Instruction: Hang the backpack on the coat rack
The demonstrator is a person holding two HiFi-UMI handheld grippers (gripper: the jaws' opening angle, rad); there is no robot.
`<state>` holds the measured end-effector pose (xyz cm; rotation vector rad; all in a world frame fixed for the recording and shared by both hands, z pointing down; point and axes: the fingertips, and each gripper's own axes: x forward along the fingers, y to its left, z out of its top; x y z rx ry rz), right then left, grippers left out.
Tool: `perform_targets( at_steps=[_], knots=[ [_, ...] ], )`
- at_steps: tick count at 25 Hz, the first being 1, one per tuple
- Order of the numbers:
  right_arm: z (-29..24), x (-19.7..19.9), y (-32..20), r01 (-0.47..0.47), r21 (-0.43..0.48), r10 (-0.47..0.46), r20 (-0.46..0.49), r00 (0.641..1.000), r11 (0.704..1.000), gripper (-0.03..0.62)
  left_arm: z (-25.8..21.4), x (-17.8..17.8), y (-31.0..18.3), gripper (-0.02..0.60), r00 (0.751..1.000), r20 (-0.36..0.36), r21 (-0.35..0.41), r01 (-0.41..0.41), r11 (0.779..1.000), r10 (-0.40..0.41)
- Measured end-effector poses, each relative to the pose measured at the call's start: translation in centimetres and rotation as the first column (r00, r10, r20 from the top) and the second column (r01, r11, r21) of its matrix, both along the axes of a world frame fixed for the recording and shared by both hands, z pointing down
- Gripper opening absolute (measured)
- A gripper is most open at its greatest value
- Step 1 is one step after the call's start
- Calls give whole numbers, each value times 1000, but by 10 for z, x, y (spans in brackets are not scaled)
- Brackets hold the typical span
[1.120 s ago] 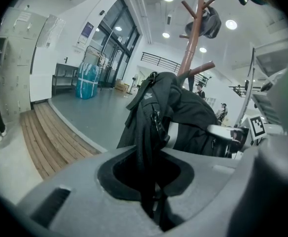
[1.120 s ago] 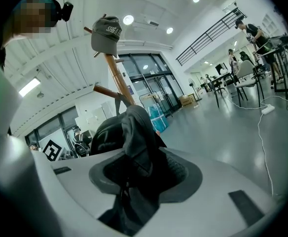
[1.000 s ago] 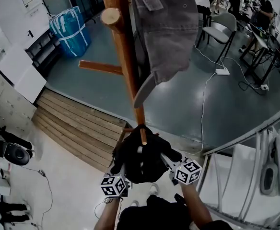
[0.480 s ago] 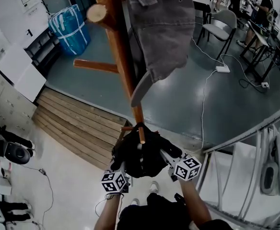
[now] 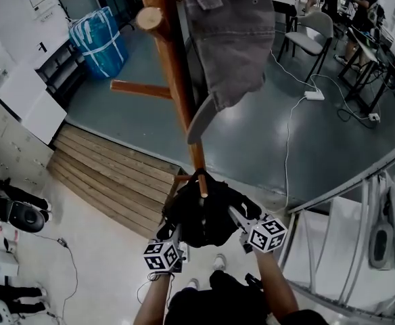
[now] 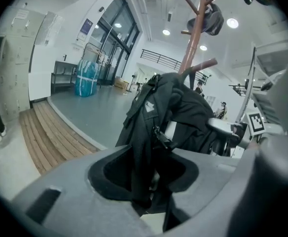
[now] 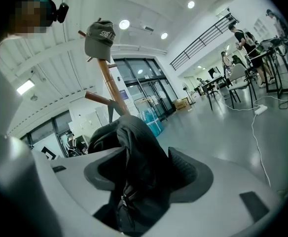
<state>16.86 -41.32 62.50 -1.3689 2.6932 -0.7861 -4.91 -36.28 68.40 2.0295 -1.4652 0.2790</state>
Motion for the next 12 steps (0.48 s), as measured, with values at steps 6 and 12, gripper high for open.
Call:
perform_targets(
  at_steps=[6,12],
  knots=[
    [-13,6,17,-35,27,35,3,999,999,232,-19,-4,9,152,1000,17,39,-10,999,10],
    [-26,5,40,-67,52,69,-25,997,996,232,-33,-15,24,166,999,15,64,-30,997,29]
  ],
)
